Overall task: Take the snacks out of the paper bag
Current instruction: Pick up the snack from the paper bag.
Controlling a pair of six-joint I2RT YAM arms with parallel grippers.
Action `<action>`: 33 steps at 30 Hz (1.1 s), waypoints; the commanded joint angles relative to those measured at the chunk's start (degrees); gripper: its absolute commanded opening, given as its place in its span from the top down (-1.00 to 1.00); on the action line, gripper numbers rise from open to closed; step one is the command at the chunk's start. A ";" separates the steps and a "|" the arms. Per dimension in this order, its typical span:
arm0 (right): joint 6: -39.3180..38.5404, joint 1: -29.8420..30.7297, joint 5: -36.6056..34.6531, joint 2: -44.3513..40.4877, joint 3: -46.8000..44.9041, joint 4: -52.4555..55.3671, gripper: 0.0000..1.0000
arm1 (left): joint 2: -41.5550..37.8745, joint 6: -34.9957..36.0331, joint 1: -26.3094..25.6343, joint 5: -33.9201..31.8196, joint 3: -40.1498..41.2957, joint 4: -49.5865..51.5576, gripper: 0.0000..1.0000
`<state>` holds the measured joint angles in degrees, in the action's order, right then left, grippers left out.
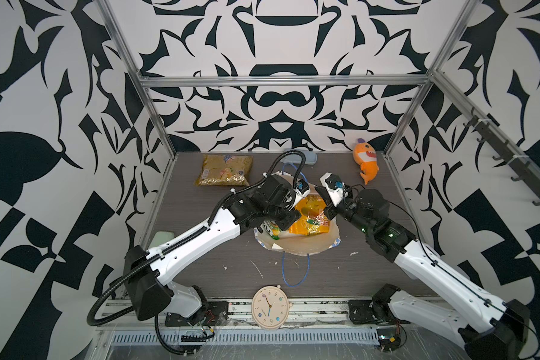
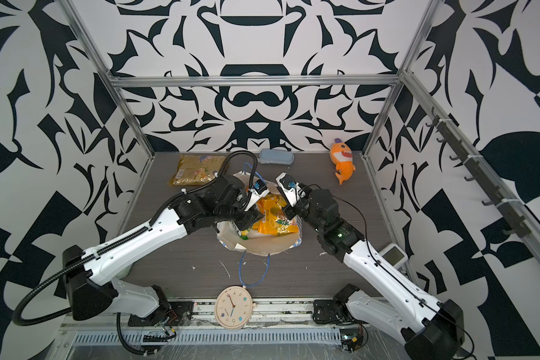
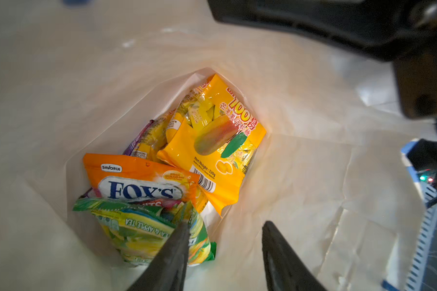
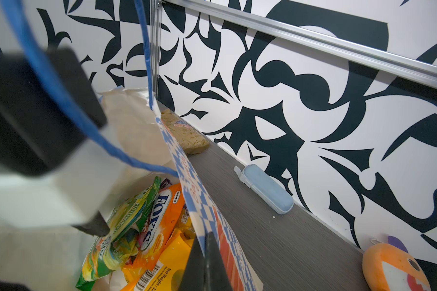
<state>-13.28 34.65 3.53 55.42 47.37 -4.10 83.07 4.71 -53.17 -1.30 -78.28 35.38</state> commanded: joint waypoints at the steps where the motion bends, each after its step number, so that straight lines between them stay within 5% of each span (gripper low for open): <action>1: 0.28 0.59 0.08 -2.07 0.50 -4.69 1.00 | 0.90 0.91 -0.16 -3.03 -0.30 1.44 -0.11; 17: -0.34 0.60 -0.19 -0.39 1.12 -5.85 1.00 | 9.63 -16.71 0.33 -18.52 -4.39 7.13 -0.24; 26: -0.76 0.59 -1.15 -1.37 0.51 -6.37 1.00 | 12.14 -20.87 1.11 -17.37 -4.78 7.18 0.02; 33: -0.85 0.72 -1.07 -1.19 0.99 -5.49 1.00 | 13.68 -21.45 1.67 -17.69 -5.20 7.73 -0.23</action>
<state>-13.76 34.76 2.24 55.66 46.65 -5.82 95.02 -15.51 -51.96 -18.06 -82.32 40.36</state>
